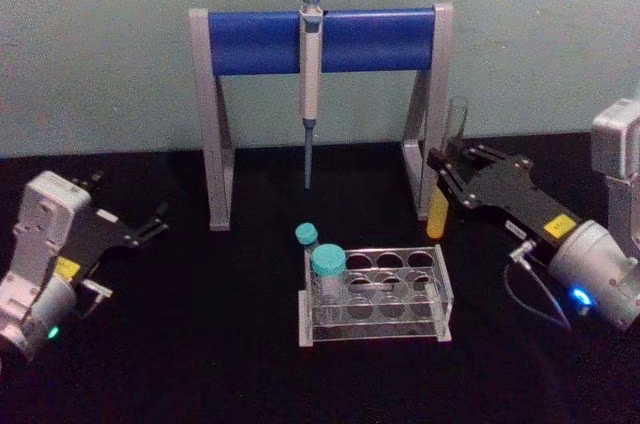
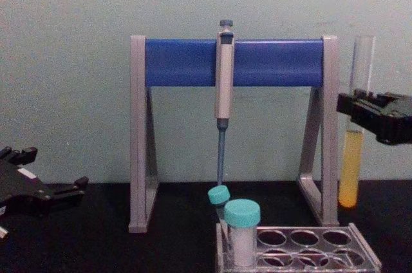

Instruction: Pick up the test tube from the test tube rack, shake it, then place it back into the test tube rack.

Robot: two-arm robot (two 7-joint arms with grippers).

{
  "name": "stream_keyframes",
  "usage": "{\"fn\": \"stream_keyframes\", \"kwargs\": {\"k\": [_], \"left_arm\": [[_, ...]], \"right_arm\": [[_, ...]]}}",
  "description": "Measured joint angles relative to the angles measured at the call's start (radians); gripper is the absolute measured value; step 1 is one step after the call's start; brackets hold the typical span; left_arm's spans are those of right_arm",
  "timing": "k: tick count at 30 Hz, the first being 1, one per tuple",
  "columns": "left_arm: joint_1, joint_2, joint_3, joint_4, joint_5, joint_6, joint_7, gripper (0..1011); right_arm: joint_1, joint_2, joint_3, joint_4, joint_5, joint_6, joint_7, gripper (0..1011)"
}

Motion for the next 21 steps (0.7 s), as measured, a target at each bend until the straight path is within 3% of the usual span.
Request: {"fn": "stream_keyframes", "kwargs": {"k": [6,10,17,21], "left_arm": [[0.000,0.000,0.000,0.000,0.000,0.000,0.000,1010],[0.000,0.000,0.000,0.000,0.000,0.000,0.000,1009],[0.000,0.000,0.000,0.000,0.000,0.000,0.000,1010],[0.000,0.000,0.000,0.000,0.000,0.000,0.000,1010]], "right_arm": [[-0.053,0.023,0.014,-0.049,0.003,0.018,0.001,229],[-0.073,0.030,0.003,-0.068,0.016,0.029,0.025,229],[-0.051,0.022,-0.039,-0.056,0.029,0.031,0.063,229],[-0.011,0.006,-0.071,-0.024,0.035,0.024,0.083,229]]}}
